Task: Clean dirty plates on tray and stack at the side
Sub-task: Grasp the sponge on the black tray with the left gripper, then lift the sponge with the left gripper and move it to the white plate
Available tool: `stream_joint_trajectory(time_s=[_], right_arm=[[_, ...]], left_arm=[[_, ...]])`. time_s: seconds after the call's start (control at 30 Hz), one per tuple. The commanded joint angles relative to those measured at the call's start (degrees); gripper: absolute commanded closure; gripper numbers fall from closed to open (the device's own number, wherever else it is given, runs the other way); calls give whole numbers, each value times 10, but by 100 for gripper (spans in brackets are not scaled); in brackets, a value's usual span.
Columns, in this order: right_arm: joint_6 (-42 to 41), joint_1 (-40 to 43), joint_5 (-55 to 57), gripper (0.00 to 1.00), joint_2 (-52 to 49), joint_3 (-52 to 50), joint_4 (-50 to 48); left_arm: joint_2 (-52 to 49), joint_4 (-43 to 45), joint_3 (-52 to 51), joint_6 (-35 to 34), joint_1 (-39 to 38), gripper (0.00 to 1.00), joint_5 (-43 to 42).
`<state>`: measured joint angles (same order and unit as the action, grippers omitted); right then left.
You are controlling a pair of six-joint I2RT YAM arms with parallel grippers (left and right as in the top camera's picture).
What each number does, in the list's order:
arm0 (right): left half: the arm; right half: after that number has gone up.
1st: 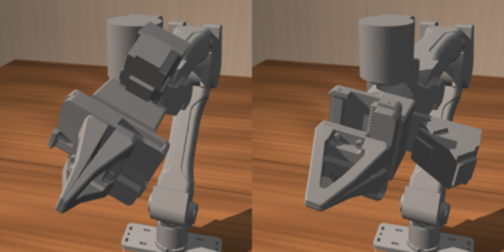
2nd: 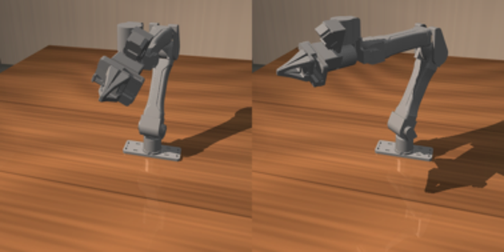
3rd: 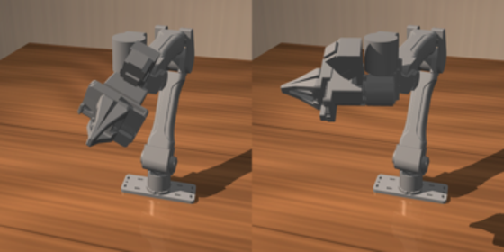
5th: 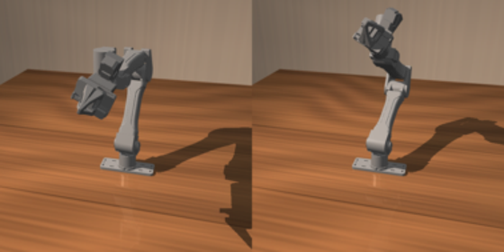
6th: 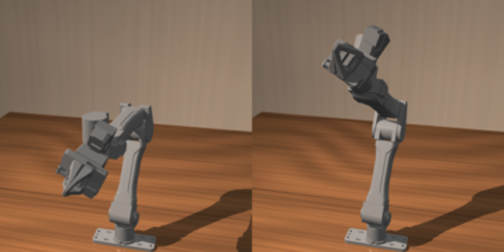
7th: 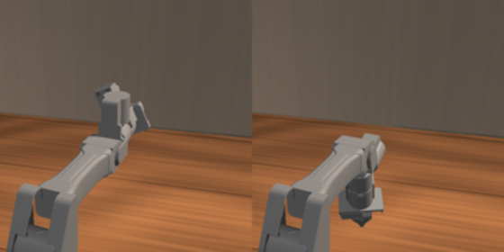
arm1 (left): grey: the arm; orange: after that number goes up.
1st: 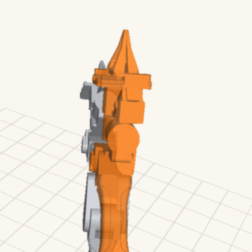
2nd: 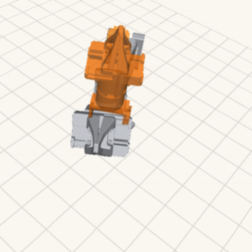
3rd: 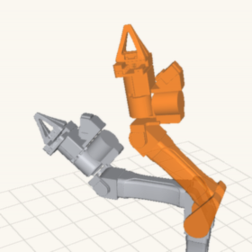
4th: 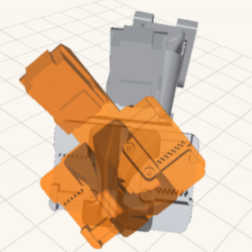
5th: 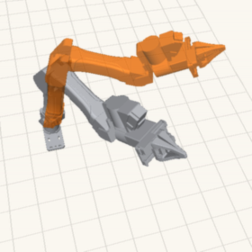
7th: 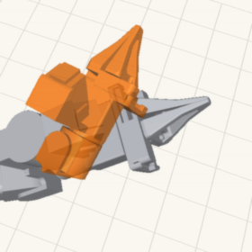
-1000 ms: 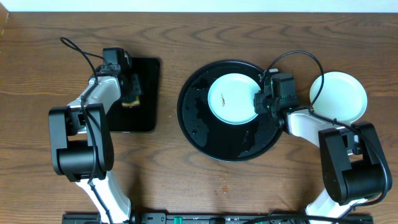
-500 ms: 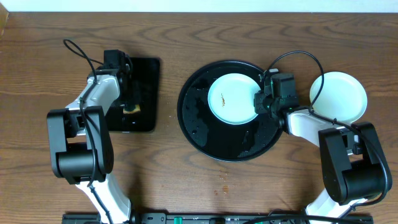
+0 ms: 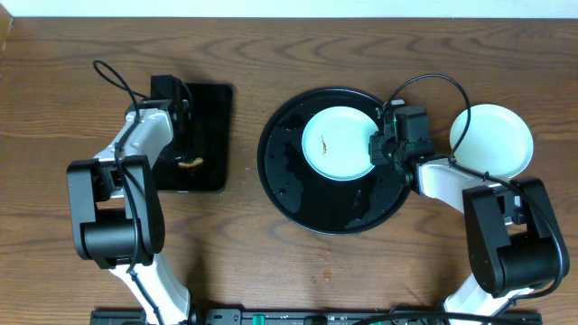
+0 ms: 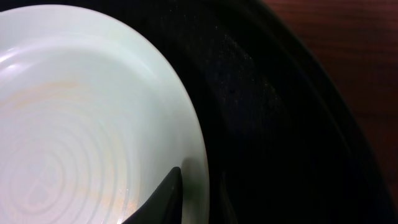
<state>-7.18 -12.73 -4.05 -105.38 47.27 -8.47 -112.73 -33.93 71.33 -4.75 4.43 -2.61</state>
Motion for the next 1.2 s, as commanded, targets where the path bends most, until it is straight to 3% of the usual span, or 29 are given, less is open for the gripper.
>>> stream_joint_trajectory(time_s=[0.0, 0.13, 0.2, 0.47, 0.73, 1.17], right_arm=[[-1, -2, 8, 83, -14, -1, 1], [-1, -2, 8, 81, -14, -1, 1], [-1, -2, 8, 81, -14, -1, 1], [-1, -2, 8, 81, -14, -1, 1], [-1, -2, 8, 52, -14, -1, -1], [-1, -2, 8, 41, -14, -1, -3]], left_arm=[[-31, 28, -20, -3, 2, 15, 7], [-31, 74, -20, -3, 2, 15, 7], [-31, 88, -20, -3, 2, 21, 6], [-25, 96, -16, -2, 2, 92, 6], [82, 92, -1, -3, 2, 93, -65], [249, 125, -1, 14, 2, 92, -35]])
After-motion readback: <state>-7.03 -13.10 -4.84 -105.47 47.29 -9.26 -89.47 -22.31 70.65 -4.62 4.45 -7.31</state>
